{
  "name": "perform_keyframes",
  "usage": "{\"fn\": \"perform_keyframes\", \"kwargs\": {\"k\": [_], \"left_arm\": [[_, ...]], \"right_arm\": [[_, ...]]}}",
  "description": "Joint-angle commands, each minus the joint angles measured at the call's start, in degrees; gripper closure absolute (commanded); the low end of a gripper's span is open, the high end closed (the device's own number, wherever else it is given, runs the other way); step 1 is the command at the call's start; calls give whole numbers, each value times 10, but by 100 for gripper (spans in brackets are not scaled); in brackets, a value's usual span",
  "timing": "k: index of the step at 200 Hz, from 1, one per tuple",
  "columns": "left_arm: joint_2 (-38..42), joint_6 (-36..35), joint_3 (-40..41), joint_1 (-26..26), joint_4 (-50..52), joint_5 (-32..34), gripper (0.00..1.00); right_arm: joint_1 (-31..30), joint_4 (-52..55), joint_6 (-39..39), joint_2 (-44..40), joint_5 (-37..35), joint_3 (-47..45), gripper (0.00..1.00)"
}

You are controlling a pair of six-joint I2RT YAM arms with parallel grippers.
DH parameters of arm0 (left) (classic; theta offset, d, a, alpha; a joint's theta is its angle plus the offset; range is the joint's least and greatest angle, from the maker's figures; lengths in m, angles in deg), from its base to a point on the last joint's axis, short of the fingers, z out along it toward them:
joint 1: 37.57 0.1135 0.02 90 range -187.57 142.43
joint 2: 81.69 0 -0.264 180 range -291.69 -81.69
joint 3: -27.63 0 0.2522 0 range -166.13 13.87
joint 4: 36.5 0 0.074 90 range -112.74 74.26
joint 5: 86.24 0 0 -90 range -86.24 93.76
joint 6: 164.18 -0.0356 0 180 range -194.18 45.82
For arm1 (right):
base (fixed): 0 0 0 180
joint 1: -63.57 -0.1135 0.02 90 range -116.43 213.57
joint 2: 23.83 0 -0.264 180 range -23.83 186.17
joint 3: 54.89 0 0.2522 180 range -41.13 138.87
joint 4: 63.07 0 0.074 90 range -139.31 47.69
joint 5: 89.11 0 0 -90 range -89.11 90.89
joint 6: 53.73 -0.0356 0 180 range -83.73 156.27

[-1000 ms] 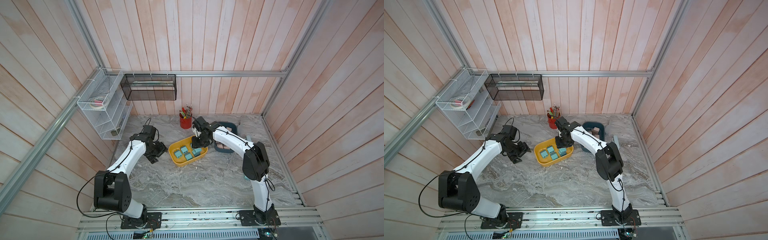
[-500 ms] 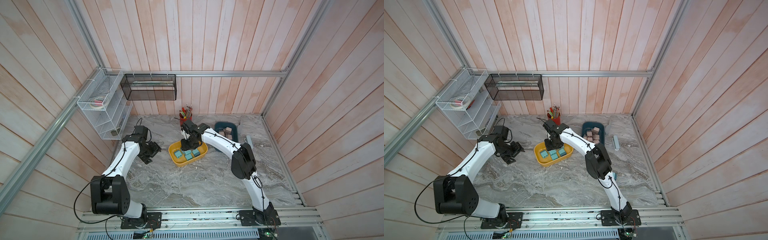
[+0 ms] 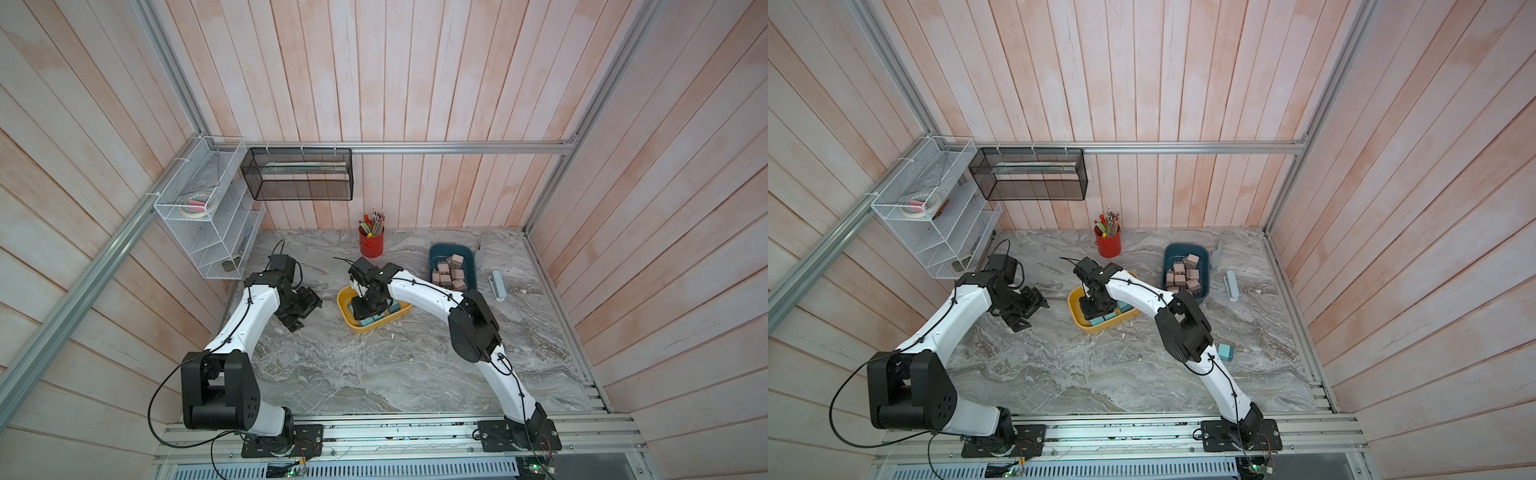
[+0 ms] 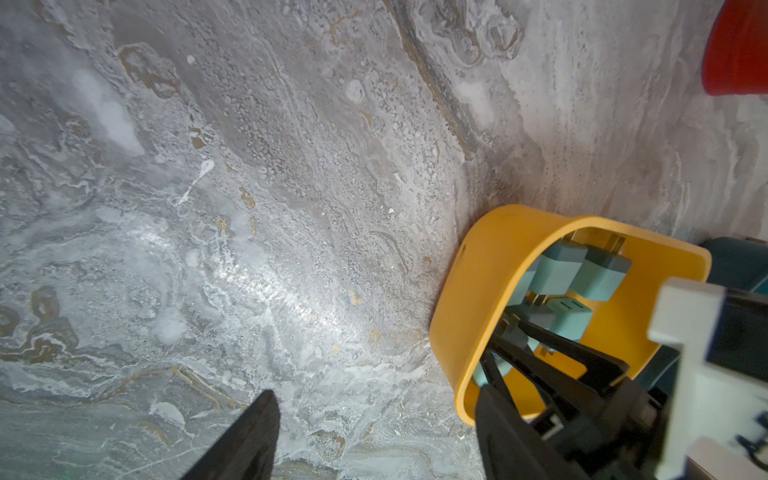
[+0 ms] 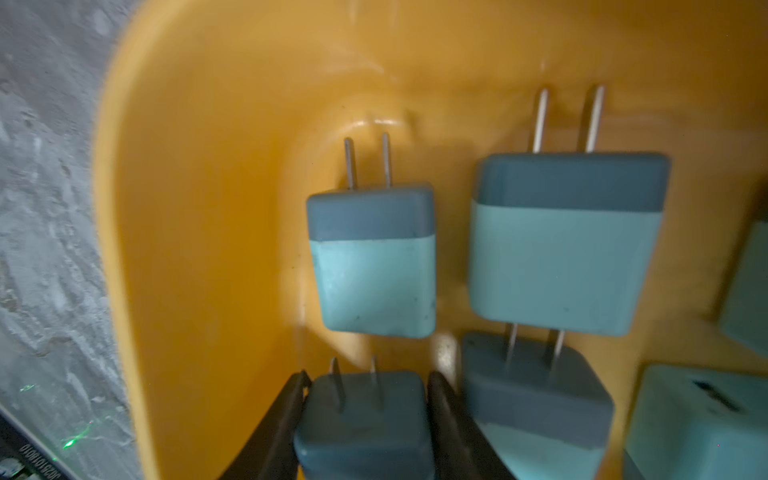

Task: Place the plugs by color into the storage box
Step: Place the plug in the storage box, then pick up the plug from the center of the board.

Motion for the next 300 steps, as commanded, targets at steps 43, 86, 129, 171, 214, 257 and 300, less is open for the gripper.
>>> {"fn": "perform_keyframes", "kwargs": {"k": [43,86,129,171,214,257,300], "left_arm": [[-5,-13,4,2,-2,-6,24],[-19,-15,-2,2,-12,-15,24],[-56,-8,-37,-18,-26,-23,24],[-114,-6,-92,-69,-26,-25,24],[-158,4,-131,-98,-32,-35,23],[-185,0,-164,-108,-24,-37,24],[-185,3,-164,-108,-23,-36,24]], "right_arm": [[1,-38,-1,10,-25,-51,59],[6,18,-5,-38,-47,22,38],[62,74,-37,-181,-98,-48,28],[225,-47,-116,-430,-35,-439,25],[423,-77,-156,-602,19,-673,25],[484,-55,-141,-620,20,-724,24],[490,-47,-164,-619,12,-752,23]]}}
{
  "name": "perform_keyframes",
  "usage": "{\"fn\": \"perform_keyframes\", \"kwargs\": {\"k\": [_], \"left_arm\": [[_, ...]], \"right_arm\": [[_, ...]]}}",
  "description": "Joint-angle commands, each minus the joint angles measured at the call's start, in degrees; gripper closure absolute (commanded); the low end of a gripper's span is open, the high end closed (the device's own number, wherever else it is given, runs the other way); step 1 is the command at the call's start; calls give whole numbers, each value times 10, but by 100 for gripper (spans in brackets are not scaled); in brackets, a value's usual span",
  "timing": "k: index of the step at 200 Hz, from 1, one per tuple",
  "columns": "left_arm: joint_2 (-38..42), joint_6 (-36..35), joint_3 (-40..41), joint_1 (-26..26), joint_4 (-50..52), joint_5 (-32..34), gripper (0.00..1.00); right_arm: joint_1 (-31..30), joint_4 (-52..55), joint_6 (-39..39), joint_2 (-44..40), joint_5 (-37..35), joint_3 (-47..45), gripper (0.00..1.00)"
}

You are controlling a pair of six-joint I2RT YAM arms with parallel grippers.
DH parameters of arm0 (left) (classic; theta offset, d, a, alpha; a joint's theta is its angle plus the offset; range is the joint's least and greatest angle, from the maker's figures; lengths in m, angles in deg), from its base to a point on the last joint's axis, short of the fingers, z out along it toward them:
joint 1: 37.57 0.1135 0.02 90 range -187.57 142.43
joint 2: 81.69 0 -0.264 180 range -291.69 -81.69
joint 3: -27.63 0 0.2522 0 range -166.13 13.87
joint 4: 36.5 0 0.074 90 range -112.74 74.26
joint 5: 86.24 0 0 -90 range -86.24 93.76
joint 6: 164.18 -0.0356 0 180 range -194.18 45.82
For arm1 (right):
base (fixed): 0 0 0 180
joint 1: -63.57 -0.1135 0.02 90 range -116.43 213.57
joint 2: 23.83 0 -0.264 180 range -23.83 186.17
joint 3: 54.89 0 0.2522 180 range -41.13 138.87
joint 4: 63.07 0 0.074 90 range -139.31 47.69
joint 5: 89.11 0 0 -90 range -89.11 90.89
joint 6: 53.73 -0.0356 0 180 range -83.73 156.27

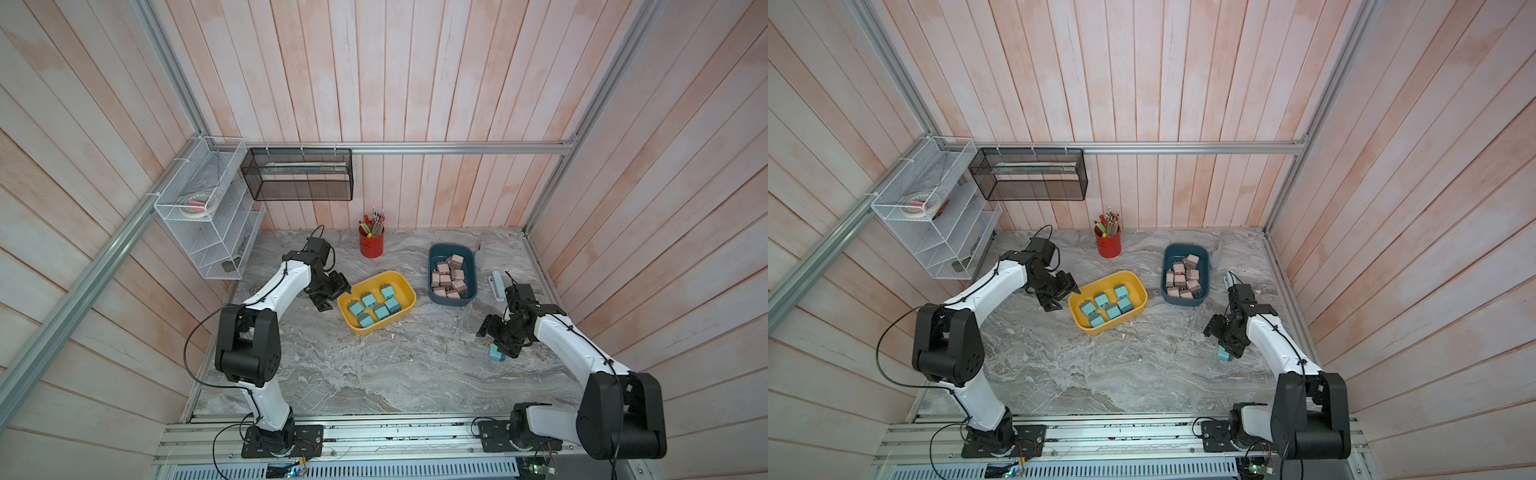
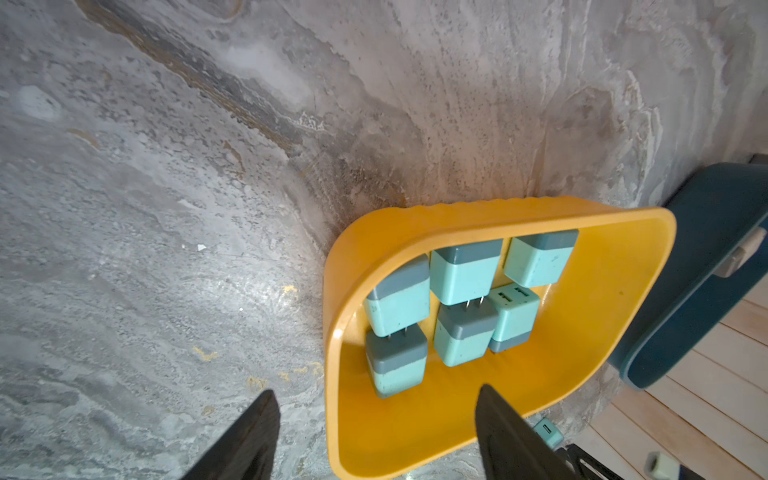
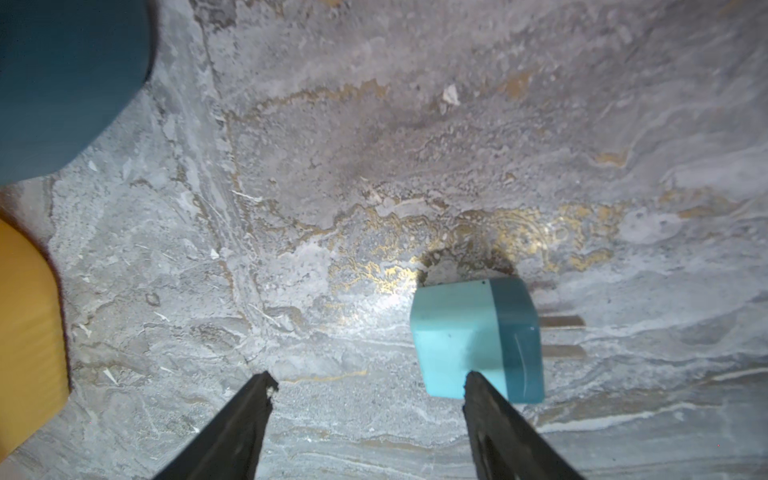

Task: Place the plugs by color into the storage box
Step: Pick up the plug from the center of the board.

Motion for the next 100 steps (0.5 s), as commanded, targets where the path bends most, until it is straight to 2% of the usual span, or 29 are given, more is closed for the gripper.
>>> {"fn": "perform_keyframes", "kwargs": {"k": [1,67,100], "left_arm": [[-5,2,-8,-1,3,-4,24],[-2,7,7,-2,-9,-7,24],[3,6,14,-2,-10,-7,24]], "right_arm": [[5,14,-20,1,1,-15,23],[18,9,-54,-14,-13,-72,20],[42,-11,-35,7,-7,-64,20]]}}
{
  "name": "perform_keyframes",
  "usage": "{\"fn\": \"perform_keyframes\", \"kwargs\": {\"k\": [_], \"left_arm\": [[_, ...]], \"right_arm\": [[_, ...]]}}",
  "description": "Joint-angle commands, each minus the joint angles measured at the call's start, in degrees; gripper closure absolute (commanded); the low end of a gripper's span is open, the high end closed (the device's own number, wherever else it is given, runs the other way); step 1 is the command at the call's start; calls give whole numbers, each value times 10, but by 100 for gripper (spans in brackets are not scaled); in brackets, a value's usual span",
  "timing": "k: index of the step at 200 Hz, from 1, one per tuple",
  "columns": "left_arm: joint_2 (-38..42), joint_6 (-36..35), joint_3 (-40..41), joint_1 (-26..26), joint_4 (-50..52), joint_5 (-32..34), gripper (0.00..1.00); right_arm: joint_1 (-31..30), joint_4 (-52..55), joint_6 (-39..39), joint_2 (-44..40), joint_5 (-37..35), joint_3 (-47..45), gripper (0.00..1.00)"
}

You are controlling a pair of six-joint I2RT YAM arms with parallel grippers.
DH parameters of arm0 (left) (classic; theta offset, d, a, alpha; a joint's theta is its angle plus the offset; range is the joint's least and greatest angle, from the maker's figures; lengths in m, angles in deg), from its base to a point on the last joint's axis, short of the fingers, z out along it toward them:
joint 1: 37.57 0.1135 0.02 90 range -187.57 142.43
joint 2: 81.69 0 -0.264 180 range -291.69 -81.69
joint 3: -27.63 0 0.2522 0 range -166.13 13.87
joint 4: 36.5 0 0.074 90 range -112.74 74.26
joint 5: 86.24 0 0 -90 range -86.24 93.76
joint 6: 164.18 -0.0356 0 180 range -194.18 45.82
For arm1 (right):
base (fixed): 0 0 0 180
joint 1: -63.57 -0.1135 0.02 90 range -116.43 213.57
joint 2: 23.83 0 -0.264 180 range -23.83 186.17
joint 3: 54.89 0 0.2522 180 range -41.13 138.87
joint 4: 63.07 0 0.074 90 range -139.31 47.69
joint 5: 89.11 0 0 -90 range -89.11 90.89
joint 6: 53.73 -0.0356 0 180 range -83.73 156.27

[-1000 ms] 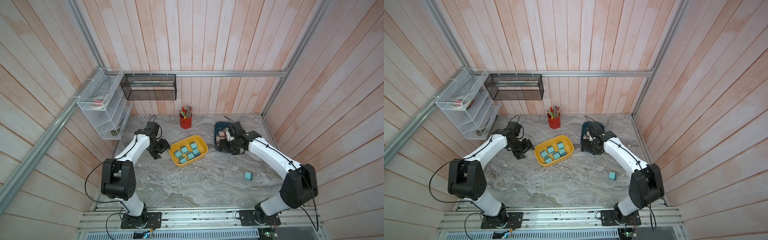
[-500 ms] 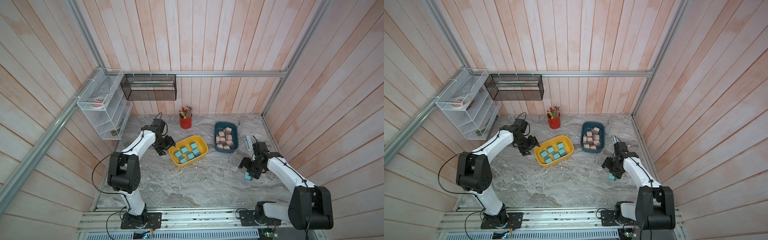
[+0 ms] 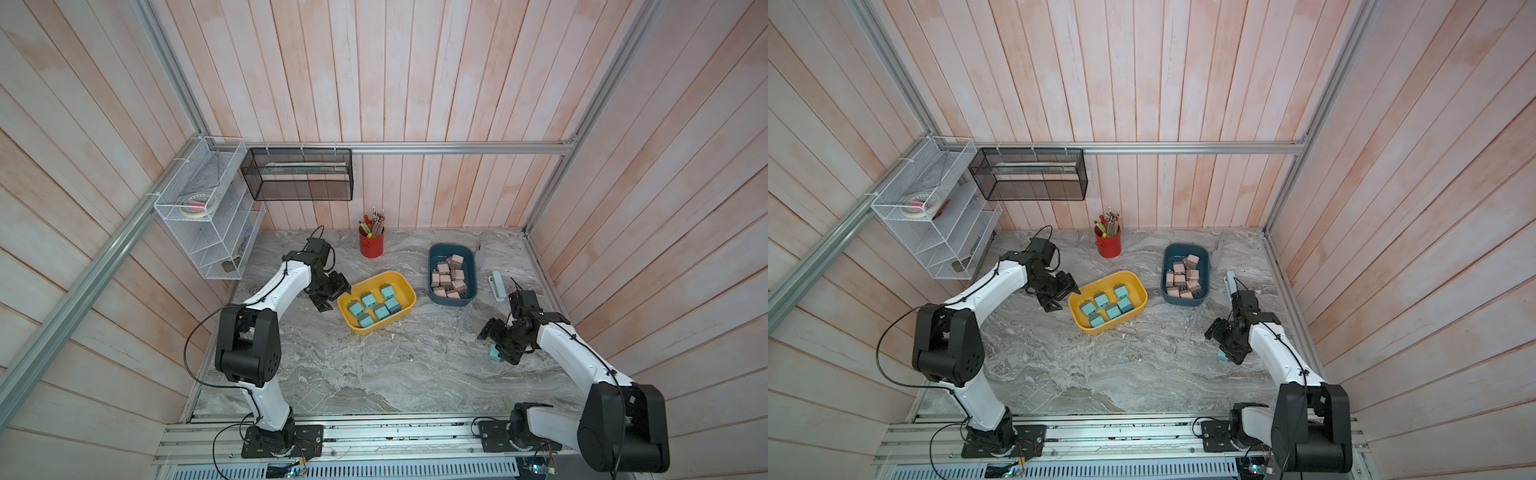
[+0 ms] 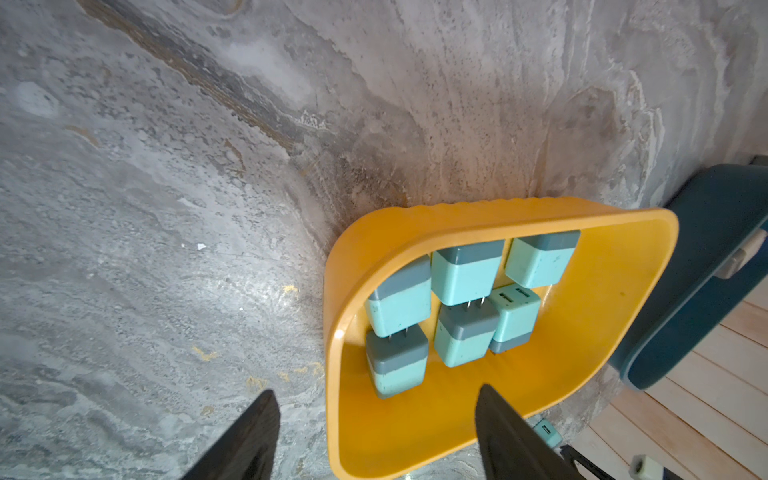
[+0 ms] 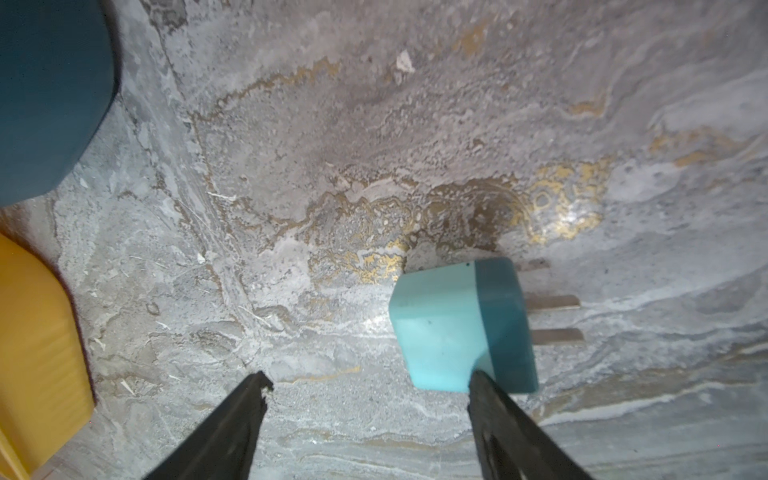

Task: Place the plugs by color into the storage box
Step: Pick up the plug from the center of the board.

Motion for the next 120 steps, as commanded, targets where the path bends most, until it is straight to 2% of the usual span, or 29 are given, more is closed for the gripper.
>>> {"fn": "perform_keyframes", "kwargs": {"k": [1,47,88,120], "left_arm": [[3,3,10,-2,-7,-6,24],[17,10,31,-1,-15,-7,24],[13,15,30,-2,-19,-12,24],[12,13,22,-2,-15,-8,24]], "right_arm": [[20,8,7,37,-20,-26,20],[30,26,48,51,-35,27,20],[30,37,86,65,-11,55,20],[30,104,43,11,-42,72,19]]}}
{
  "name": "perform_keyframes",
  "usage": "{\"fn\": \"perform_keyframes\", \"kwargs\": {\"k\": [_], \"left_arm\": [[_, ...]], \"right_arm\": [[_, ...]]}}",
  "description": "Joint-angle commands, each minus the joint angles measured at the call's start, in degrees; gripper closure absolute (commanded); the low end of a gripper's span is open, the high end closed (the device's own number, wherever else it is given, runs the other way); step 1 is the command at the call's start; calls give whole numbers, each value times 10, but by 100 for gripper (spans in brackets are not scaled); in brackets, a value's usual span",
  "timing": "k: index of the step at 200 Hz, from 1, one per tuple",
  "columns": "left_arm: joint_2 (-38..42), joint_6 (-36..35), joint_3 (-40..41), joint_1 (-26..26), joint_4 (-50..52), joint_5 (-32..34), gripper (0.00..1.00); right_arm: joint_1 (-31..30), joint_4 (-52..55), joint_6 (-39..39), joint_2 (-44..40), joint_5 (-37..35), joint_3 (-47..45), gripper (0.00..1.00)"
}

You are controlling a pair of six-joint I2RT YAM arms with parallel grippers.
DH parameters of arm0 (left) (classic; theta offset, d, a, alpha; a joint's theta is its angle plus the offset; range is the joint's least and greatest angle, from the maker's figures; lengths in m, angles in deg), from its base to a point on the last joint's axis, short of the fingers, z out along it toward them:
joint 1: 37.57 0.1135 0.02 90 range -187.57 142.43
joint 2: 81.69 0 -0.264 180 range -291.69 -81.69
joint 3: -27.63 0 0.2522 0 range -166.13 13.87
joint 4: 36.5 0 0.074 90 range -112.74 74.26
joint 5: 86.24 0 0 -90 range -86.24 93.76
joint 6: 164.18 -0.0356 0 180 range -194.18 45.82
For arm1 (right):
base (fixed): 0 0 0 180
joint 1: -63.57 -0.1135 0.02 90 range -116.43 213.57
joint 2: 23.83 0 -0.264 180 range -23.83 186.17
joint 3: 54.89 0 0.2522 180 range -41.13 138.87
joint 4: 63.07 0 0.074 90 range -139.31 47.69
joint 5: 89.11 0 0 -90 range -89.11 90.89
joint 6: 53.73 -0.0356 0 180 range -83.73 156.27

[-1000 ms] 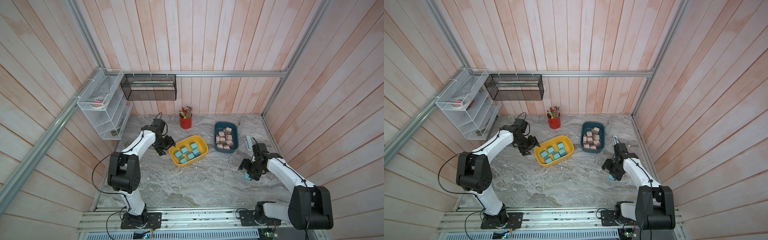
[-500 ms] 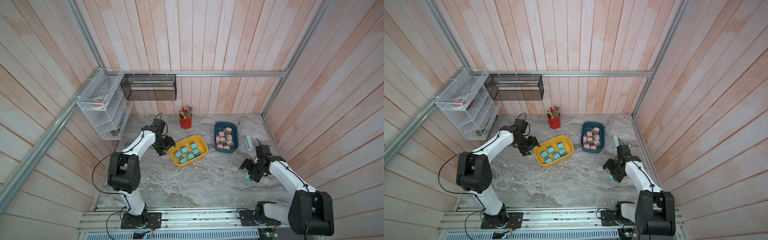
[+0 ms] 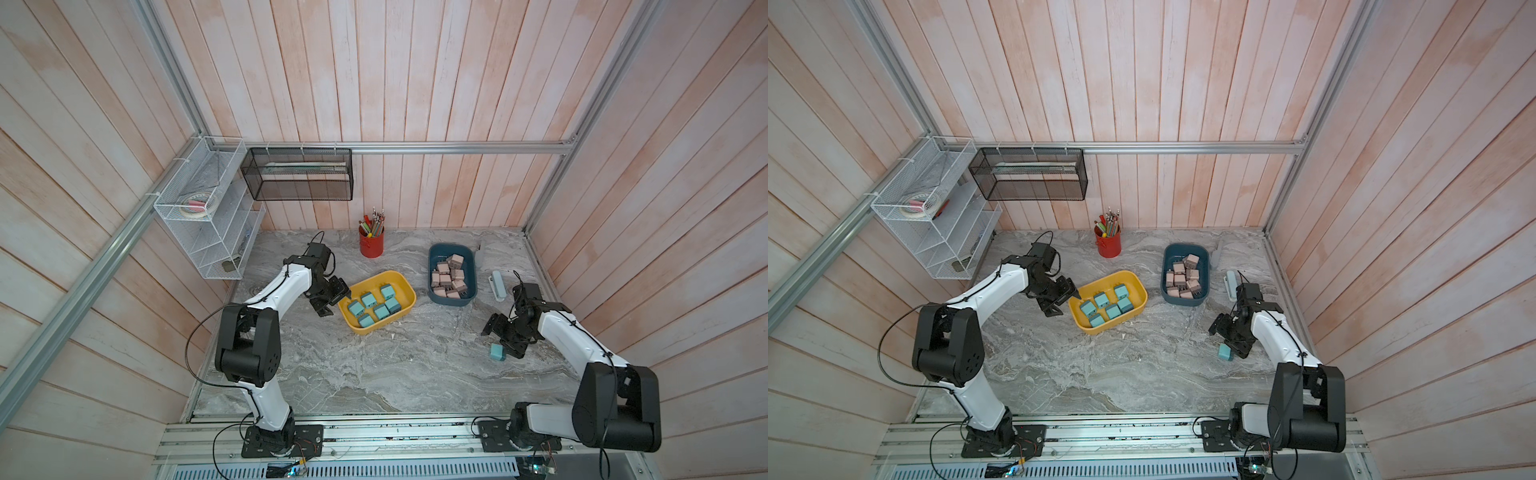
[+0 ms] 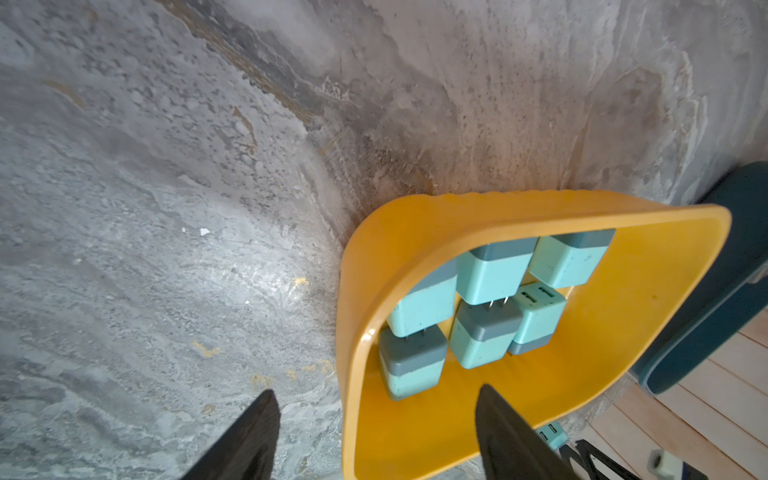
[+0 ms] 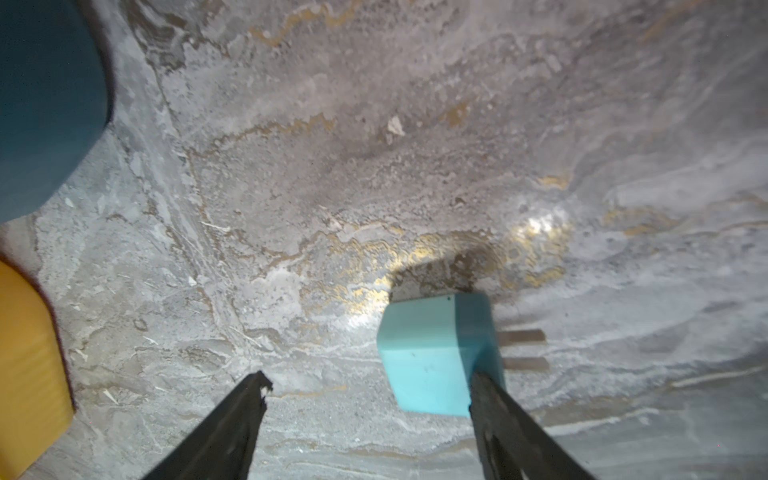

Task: Place the plugs by color into the storage box
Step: Pick up the plug from the center of the board.

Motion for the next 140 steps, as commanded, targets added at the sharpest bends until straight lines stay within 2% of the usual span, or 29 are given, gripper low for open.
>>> {"fn": "perform_keyframes", "kwargs": {"k": [1,31,62,100,140], "left_arm": [[11,3,-7,-3,-4,0,24],[12,7,1,-4,-8,-1,24],[5,5,-5,-5,-8,-5,24],[0,2,-20,-6,-1,-2,24],[4,2,-12,-6,-2,-3,24]], "right_arm": [[4,68,-25,-41,-30,17,19],[2,77,-101,-111,2,-16,18],[3,50,-160,-136,14,-67,13],[3,-11,-216,-124,41,-102,11],[10,-44,-198,-60,19,-81,11]]}}
